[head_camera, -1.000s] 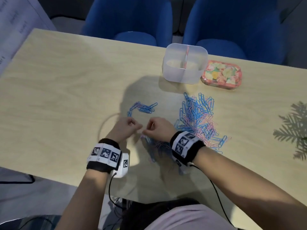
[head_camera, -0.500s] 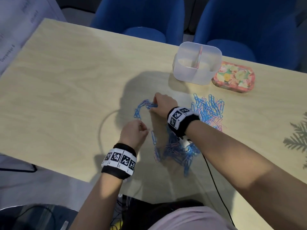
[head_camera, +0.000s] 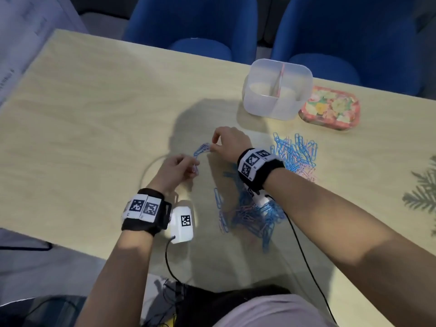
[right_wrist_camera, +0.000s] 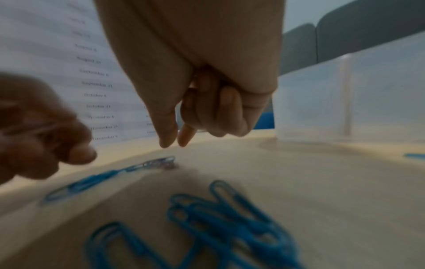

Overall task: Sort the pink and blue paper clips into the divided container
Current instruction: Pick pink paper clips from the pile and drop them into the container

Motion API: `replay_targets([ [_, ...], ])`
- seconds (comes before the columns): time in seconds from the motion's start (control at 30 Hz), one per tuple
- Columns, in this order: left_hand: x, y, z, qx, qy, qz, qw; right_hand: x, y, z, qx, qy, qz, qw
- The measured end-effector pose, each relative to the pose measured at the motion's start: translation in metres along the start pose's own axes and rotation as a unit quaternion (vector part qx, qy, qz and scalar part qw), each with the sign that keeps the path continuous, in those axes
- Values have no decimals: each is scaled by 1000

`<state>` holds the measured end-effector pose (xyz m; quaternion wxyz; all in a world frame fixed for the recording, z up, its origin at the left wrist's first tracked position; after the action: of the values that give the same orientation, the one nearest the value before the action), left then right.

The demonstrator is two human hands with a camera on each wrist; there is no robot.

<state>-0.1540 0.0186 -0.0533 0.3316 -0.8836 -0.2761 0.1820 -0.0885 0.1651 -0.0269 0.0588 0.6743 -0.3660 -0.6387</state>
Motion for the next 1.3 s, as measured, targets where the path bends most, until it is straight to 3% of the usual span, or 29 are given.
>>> replay_targets([
  [0.13,-8,-9,6,-14,26,-99,995,20,-4,12,6,56,7,998],
  [0.23,-7,-17,14,-10,17,-85,996,23,-13,6,5,86,28,996],
  [0.37,-3,-24,25,-18,-41,-3,999,5,-39,-14,45,-1,157,987],
  [0.47,0,-34,26,59,-131,151,978,2,-51,-33,96,-42,376,921],
  [0.53,1,-31,27,71,-165,210,961,0,-51,-38,98,-66,454,883],
  [0.6,3,-27,28,70,-168,248,952,0,-49,-37,102,-75,500,857],
  [0.73,11,-19,22,71,-68,215,972,8,-40,-35,129,-47,628,766],
  [0.8,4,-23,19,88,-96,213,968,8,-26,-33,107,-18,694,712],
  [0.87,-4,-30,19,103,-162,248,950,8,-18,-31,101,-16,719,688],
  [0.93,-5,-39,21,119,-195,269,936,9,-19,-26,123,-33,707,696],
  [1.0,1,-46,25,130,-191,302,925,11,-20,-20,149,-49,670,726],
  [1.03,5,-47,28,133,-182,322,919,11,-22,-16,154,-57,630,759],
  [1.07,9,-48,31,134,-175,336,916,9,-25,-12,146,-69,561,812],
  [1.13,12,-49,34,134,-177,348,911,5,-25,-2,84,-75,351,930],
  [1.17,13,-49,34,132,-179,348,911,6,-20,2,48,-58,241,968],
  [1.23,14,-46,34,127,-175,337,916,19,-14,5,28,-4,87,996],
  [1.3,16,-42,32,129,-159,323,924,28,-13,6,29,30,30,999],
])
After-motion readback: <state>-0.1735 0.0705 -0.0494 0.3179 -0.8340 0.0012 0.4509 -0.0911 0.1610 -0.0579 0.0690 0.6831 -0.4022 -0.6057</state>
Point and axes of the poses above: each hand's wrist, its own z-axis towards the middle knuckle, its own x-axis out of the palm, y = z × x, the point moved 8 cm from there along z, towards the middle knuckle, and after that the axes turned 13 degrees about -x, right-handed, at the moved point
